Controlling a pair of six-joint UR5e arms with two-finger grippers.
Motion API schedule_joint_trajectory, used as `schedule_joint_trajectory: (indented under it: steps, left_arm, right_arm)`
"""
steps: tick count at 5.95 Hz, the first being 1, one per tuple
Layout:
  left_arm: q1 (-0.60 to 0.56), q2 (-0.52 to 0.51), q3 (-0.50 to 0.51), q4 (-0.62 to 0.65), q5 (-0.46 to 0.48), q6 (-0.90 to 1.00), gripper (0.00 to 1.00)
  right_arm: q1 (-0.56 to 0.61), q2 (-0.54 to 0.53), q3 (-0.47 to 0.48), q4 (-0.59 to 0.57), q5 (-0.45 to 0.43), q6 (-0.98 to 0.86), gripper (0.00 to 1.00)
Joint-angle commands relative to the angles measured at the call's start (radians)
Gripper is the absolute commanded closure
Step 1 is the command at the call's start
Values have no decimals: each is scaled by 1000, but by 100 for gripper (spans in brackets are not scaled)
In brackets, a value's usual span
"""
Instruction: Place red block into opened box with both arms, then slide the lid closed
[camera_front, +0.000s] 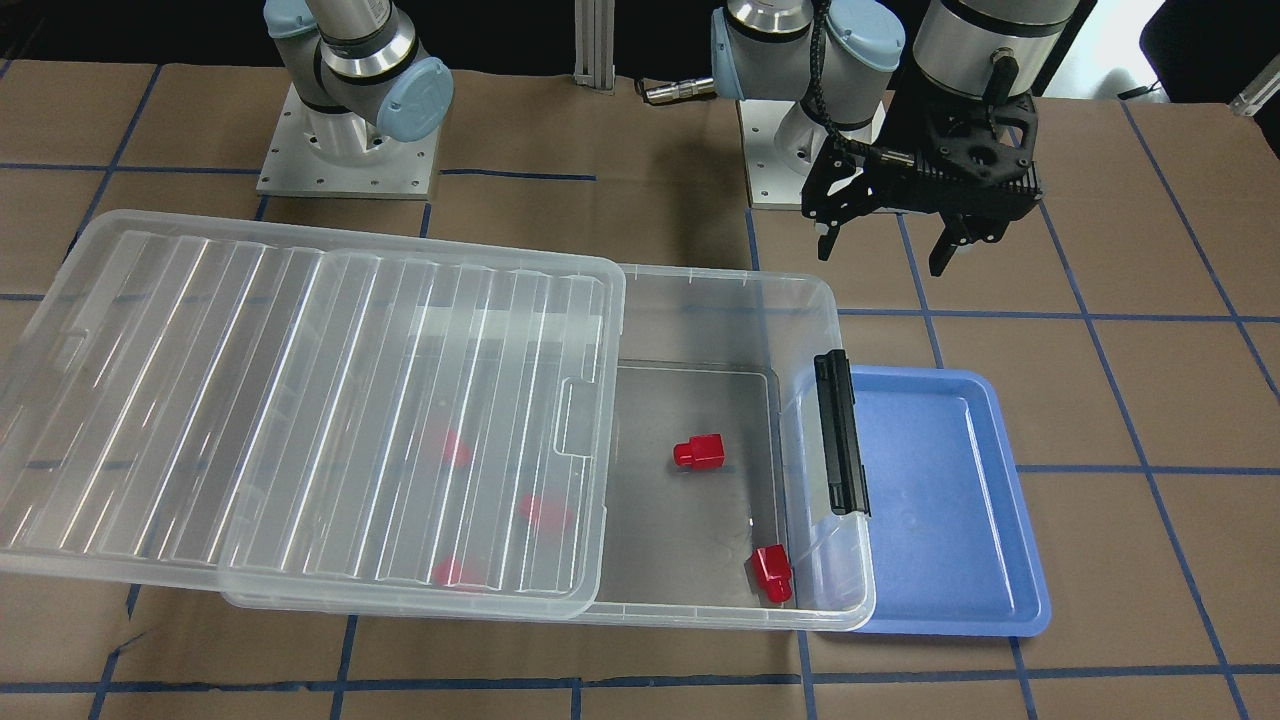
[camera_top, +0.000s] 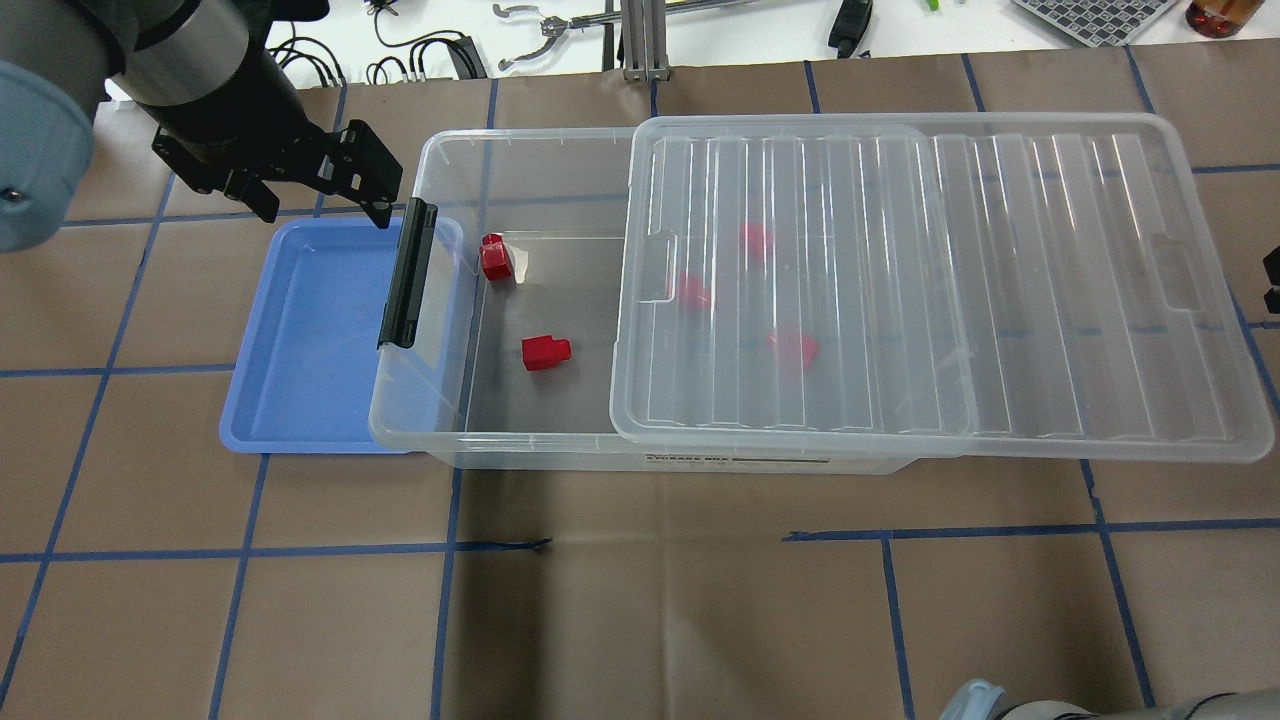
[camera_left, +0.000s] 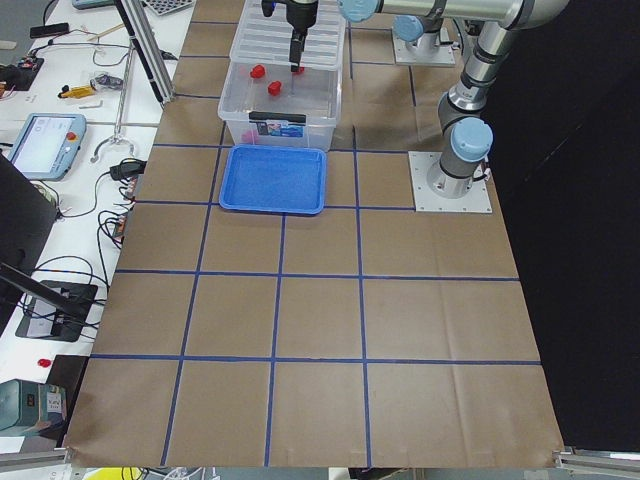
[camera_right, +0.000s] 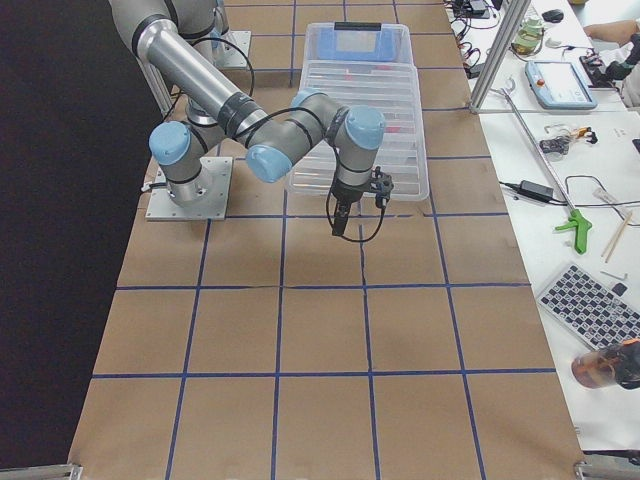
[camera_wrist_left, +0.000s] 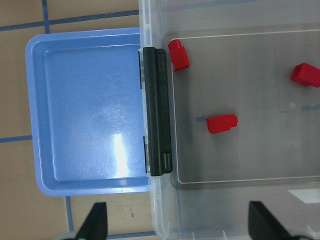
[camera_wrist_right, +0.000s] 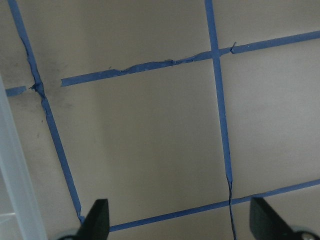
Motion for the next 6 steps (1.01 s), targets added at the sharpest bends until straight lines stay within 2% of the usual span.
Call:
schedule_joint_trajectory:
  steps: [1, 6]
  left_arm:
    - [1, 8, -5, 0, 14, -18, 2]
    - [5, 5, -6, 3, 11, -18, 2]
  right_arm:
    - [0, -42, 61, -10, 0, 4, 0]
    - [12, -53, 63, 5, 20, 1, 0]
